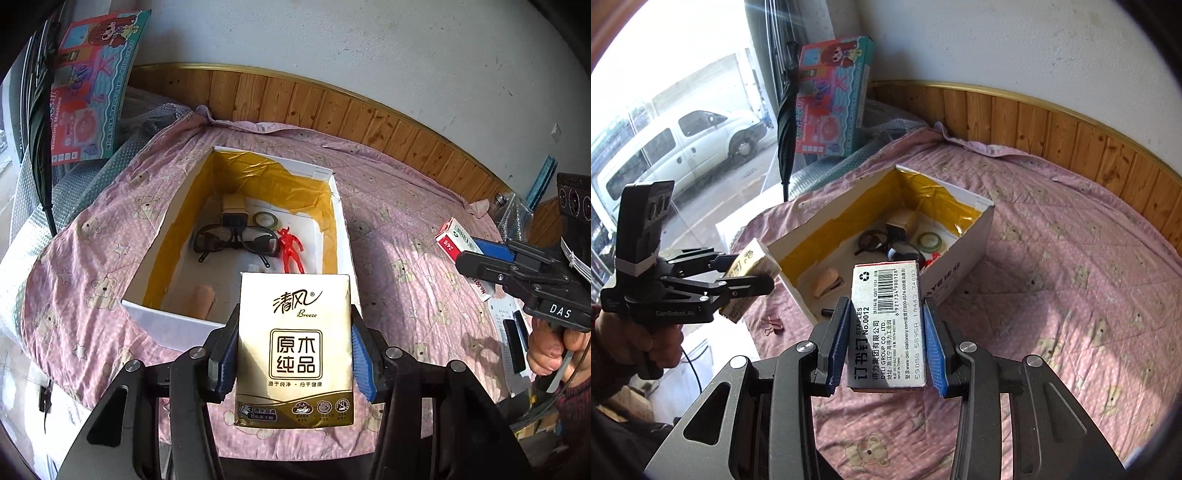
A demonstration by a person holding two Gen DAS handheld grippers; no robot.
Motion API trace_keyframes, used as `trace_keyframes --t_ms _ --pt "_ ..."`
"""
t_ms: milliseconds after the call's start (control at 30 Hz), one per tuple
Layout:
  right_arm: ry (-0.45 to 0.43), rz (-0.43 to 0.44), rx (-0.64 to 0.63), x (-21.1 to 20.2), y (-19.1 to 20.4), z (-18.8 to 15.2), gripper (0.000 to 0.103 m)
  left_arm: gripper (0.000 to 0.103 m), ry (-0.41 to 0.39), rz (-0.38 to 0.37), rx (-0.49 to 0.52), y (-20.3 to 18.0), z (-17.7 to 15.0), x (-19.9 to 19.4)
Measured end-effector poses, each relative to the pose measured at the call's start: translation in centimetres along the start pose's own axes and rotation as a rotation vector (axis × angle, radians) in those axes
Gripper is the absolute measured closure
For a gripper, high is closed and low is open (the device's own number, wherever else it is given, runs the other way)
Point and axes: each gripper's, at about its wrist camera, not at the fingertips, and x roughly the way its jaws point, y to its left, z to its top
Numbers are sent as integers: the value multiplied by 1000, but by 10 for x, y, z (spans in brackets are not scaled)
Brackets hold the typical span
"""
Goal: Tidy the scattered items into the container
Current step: 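Carry the tissue pack and staples box with both tools over the box, then lower into the box and open the left tool while the right tool releases the staples box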
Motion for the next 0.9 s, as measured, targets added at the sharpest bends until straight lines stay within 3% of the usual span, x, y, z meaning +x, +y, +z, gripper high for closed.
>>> trace_keyframes --t_ms 333,600,900 --pt "95 33 -115 55 2 64 64 51 87 43 122 26 41 35" --pt "211 26 -124 132 -28 119 64 51 196 32 192 35 63 74" --pt "407 0 -143 225 -65 132 64 51 328 58 214 53 82 123"
